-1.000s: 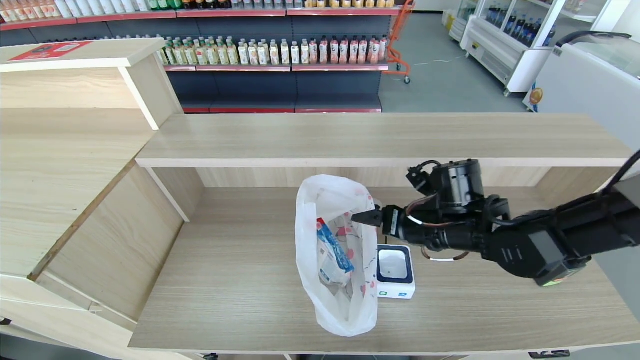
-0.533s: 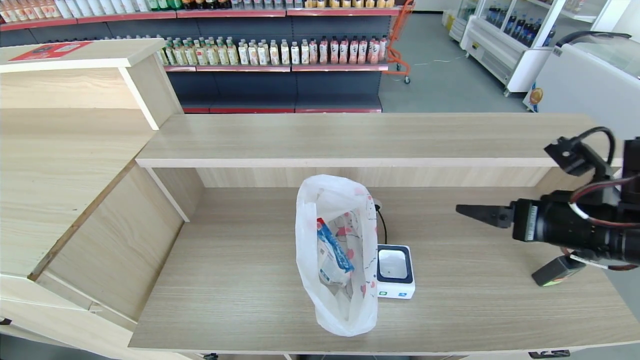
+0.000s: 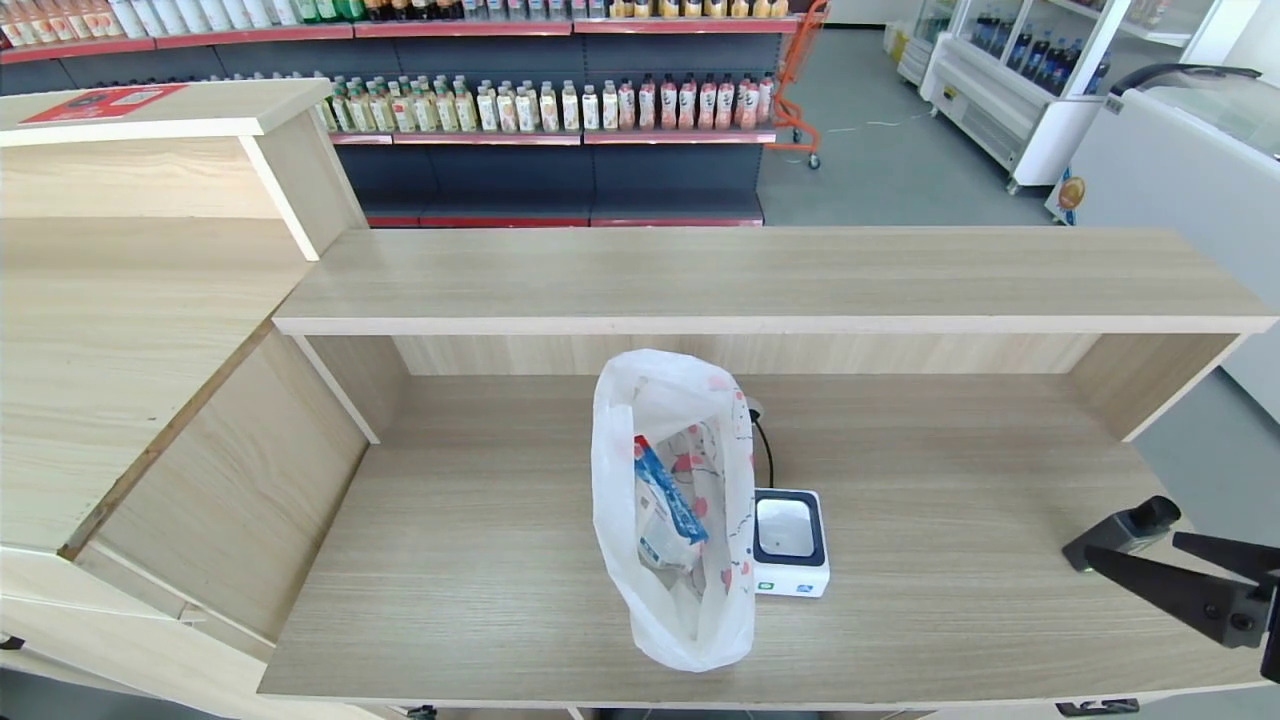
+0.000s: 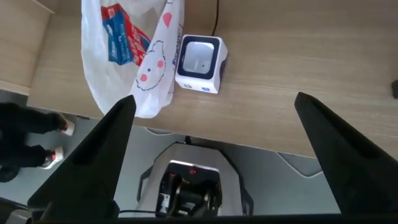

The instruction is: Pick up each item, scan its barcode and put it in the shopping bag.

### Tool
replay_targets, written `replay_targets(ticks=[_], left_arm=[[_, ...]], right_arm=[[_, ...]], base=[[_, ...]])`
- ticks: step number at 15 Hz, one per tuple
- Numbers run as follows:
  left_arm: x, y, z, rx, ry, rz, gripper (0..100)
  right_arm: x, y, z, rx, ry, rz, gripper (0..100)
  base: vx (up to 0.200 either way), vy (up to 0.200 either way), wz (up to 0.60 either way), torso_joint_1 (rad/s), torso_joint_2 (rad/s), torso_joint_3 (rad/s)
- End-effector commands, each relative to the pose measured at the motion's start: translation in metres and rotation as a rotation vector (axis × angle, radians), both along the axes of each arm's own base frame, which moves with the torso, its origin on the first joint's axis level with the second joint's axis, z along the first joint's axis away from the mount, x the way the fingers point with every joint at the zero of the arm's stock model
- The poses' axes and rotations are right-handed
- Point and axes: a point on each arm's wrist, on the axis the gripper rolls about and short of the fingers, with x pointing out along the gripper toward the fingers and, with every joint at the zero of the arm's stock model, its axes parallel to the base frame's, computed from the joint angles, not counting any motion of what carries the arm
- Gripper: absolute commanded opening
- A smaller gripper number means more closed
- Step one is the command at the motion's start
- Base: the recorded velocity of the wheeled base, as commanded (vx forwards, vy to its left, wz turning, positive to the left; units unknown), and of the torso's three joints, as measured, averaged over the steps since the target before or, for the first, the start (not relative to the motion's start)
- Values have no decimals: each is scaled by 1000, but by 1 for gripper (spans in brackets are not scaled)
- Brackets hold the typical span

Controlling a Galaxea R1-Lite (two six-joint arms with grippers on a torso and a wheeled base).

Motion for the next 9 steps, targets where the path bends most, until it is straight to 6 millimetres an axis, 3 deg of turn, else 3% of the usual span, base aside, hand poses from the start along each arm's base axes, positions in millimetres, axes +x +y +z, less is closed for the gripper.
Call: replay_targets(ticks=[1, 2, 9], left_arm=[[0, 0, 0, 0, 1, -2, 100], [0, 0, 0, -4, -1, -2, 100], [0, 0, 0, -6, -1, 1, 100]], right_arm=[[-8, -1, 4, 5, -41, -2, 100], [-8, -1, 4, 6, -42, -7, 100], [-6, -4, 9, 24, 30, -45, 100]], base=[[0, 0, 0, 0, 0, 0], [0, 0, 0, 0, 0, 0], [0, -200, 0, 2, 1, 2]])
